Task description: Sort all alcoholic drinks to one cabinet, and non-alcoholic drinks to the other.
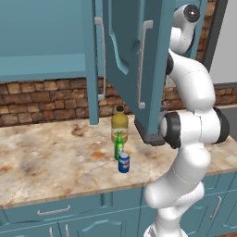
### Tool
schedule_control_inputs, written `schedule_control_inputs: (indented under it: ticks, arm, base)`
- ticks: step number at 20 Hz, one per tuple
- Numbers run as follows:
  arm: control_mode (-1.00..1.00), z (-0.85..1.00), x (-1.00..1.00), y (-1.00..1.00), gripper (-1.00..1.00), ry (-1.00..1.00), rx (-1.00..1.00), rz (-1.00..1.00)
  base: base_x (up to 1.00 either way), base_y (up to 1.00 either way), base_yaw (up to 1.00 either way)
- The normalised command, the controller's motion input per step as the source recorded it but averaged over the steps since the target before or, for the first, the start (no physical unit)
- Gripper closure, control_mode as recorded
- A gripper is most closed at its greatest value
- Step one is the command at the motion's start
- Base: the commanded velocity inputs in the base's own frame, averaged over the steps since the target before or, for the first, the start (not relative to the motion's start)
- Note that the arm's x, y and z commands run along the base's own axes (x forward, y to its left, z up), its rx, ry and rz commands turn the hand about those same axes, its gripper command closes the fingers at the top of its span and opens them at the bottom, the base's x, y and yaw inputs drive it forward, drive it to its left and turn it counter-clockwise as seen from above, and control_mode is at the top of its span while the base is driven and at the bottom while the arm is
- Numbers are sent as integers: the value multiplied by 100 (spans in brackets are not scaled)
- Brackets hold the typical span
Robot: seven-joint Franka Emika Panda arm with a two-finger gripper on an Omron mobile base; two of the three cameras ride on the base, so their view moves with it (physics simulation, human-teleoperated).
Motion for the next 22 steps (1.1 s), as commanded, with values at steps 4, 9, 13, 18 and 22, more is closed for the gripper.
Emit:
schedule_control_inputs:
  ticks: [4, 9, 13, 18, 22]
  arm:
    - [-100, -12, 11, -4, -100, -1, 0, 0]
    - [-100, -15, 31, -5, -100, -1, 0, 0]
    - [-100, -3, 1, -12, -100, 0, 0, 0]
    - [-100, -2, 16, -14, -100, 0, 0, 0]
    - [-100, -2, 5, -13, -100, 0, 0, 0]
  base:
    - [0, 0, 0]
    - [0, 0, 0]
    - [0, 0, 0]
    - [0, 0, 0]
    - [0, 0, 0]
